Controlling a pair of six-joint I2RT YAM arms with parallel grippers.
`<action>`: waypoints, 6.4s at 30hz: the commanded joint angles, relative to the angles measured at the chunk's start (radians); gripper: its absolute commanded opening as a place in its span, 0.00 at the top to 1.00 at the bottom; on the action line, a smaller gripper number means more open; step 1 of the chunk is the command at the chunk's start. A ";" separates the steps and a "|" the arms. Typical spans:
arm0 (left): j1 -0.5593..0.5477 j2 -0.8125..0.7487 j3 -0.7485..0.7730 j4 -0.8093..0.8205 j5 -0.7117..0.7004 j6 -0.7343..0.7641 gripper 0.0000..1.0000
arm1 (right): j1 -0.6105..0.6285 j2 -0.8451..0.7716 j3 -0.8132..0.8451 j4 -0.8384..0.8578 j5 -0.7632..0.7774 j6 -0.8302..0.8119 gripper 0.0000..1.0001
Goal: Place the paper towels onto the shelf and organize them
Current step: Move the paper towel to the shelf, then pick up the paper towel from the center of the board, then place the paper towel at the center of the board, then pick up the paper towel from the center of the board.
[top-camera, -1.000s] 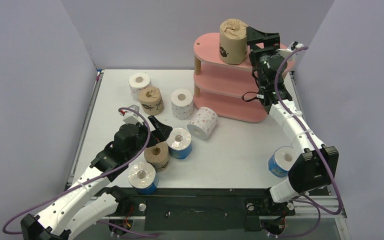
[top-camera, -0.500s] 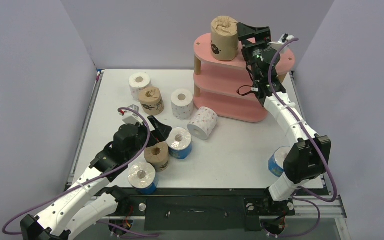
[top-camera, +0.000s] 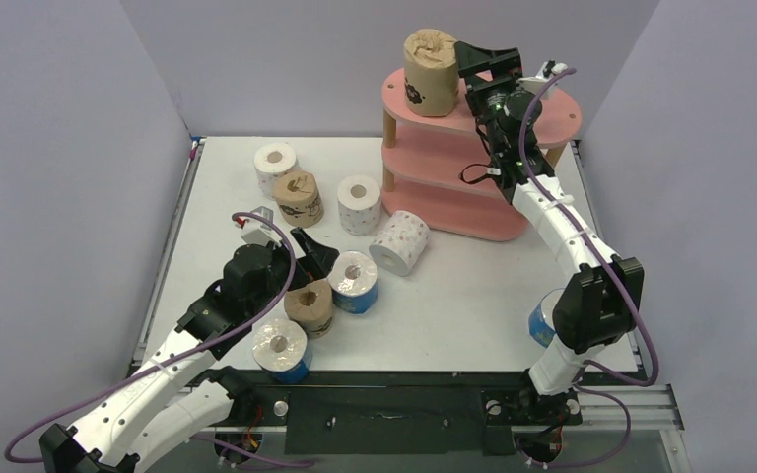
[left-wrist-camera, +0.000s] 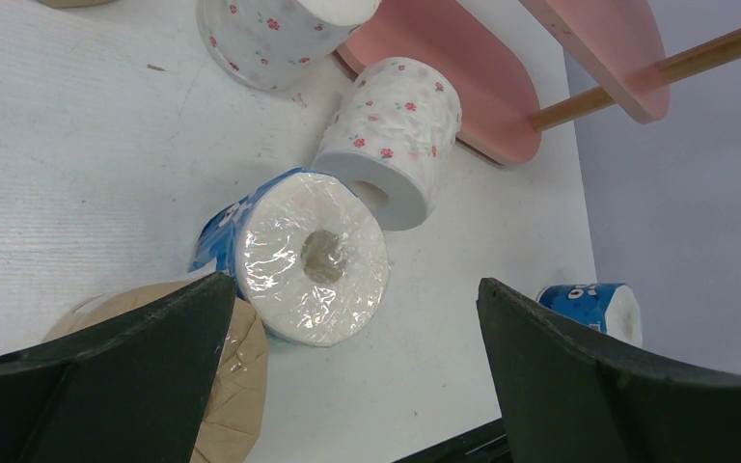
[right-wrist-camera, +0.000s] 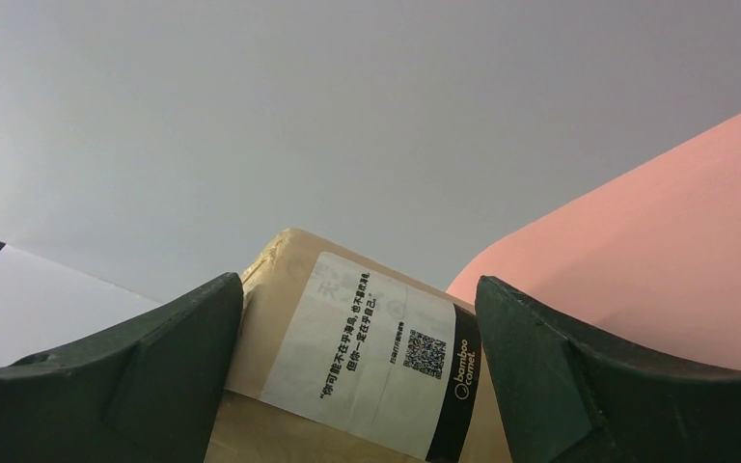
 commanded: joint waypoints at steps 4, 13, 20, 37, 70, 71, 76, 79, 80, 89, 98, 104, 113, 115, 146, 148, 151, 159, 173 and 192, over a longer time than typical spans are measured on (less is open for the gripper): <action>0.001 -0.010 0.012 0.021 -0.013 0.001 0.04 | 0.034 0.050 0.027 -0.073 -0.031 -0.022 0.14; 0.000 -0.012 0.017 0.017 -0.016 0.004 0.04 | 0.025 0.009 0.001 -0.077 -0.031 -0.029 0.13; 0.000 -0.014 0.028 0.009 -0.019 0.011 0.04 | -0.040 -0.096 -0.074 -0.079 -0.035 -0.030 0.13; 0.004 -0.023 0.134 -0.071 -0.062 0.066 0.04 | -0.026 -0.615 -0.361 -0.291 0.033 -0.248 0.13; 0.014 0.205 0.276 -0.600 -0.296 0.125 0.02 | 0.822 -0.992 -0.939 -0.760 0.666 -0.389 0.11; 0.016 0.218 0.278 -0.611 -0.295 0.130 0.01 | 0.822 -1.001 -0.950 -0.759 0.662 -0.388 0.11; 0.032 0.247 0.270 -0.611 -0.261 0.157 0.16 | 0.822 -1.025 -0.979 -0.757 0.640 -0.382 0.13; 0.066 0.261 0.244 -0.590 -0.192 0.176 0.22 | 0.822 -1.033 -0.989 -0.752 0.629 -0.385 0.15; 0.081 0.259 0.227 -0.580 -0.175 0.178 0.24 | 0.822 -1.038 -0.990 -0.752 0.627 -0.385 0.15; 0.117 0.277 0.173 -0.501 -0.030 0.204 0.22 | 0.822 -1.046 -1.010 -0.739 0.621 -0.381 0.15; 0.114 0.319 0.149 -0.476 -0.004 0.204 0.23 | 0.822 -1.059 -1.027 -0.736 0.623 -0.373 0.14; 0.114 0.361 0.147 -0.478 -0.013 0.205 0.35 | 0.822 -1.085 -1.038 -0.742 0.628 -0.369 0.14; 0.102 0.338 0.174 -0.500 -0.045 0.195 0.62 | 0.821 -1.139 -1.052 -0.759 0.638 -0.366 0.14; 0.102 0.296 0.210 -0.527 -0.070 0.193 0.64 | 0.822 -1.149 -1.044 -0.763 0.643 -0.376 0.14; -0.500 0.759 0.739 -0.341 -0.143 0.245 0.68 | 0.758 -1.144 -0.870 -1.122 0.882 -0.171 0.02; -0.500 0.808 0.731 -0.312 -0.143 0.239 0.68 | 0.744 -1.150 -0.888 -1.136 0.897 -0.133 0.00; -0.500 0.886 0.729 -0.283 -0.157 0.226 0.68 | 0.734 -1.197 -0.926 -1.194 0.956 -0.022 0.00; -0.501 1.008 0.733 -0.222 -0.147 0.205 0.65 | 0.730 -1.245 -0.976 -1.165 0.903 -0.032 0.00; -0.501 0.923 0.725 -0.250 -0.188 0.165 0.00 | 0.728 -1.153 -0.931 -1.106 0.778 -0.141 0.00; -0.297 0.217 0.113 -0.045 -0.308 -0.044 0.04 | 0.498 -0.917 -0.946 -0.876 0.132 -0.338 0.02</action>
